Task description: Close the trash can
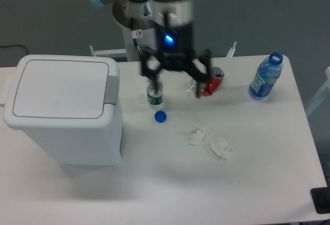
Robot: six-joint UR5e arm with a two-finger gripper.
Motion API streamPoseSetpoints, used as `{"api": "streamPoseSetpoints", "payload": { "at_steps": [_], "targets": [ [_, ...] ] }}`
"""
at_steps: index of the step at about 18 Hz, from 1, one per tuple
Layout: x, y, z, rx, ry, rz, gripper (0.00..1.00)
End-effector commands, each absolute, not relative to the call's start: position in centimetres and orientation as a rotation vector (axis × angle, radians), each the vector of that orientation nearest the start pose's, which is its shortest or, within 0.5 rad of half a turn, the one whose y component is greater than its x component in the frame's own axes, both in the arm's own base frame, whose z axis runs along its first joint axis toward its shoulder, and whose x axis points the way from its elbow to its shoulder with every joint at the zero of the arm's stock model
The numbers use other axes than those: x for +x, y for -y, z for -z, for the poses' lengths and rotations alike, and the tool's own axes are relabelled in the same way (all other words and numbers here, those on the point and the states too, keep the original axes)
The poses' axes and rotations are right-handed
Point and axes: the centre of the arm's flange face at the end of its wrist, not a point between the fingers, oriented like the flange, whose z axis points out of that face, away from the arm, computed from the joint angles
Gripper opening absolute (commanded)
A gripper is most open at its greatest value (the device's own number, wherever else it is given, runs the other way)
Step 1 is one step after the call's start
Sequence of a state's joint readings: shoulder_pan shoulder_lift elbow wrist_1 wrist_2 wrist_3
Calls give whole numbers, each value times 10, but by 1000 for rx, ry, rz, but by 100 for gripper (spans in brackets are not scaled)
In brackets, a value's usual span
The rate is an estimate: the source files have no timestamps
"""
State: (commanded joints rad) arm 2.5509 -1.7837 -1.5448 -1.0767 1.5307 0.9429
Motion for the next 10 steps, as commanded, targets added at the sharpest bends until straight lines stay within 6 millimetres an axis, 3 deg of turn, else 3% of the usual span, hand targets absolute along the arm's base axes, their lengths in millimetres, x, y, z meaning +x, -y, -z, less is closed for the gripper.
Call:
{"api": "streamPoseSetpoints", "payload": {
  "at_steps": [2,5,7,10],
  "targets": [
    [-469,-441,-410,-2997,-51,-247,100],
    [-521,-428,-381,-3056,-171,-145,100],
    [-539,-428,-349,-3073,-268,-114,100],
    [-551,-431,-338,-3085,-281,-123,100]
  ]
}}
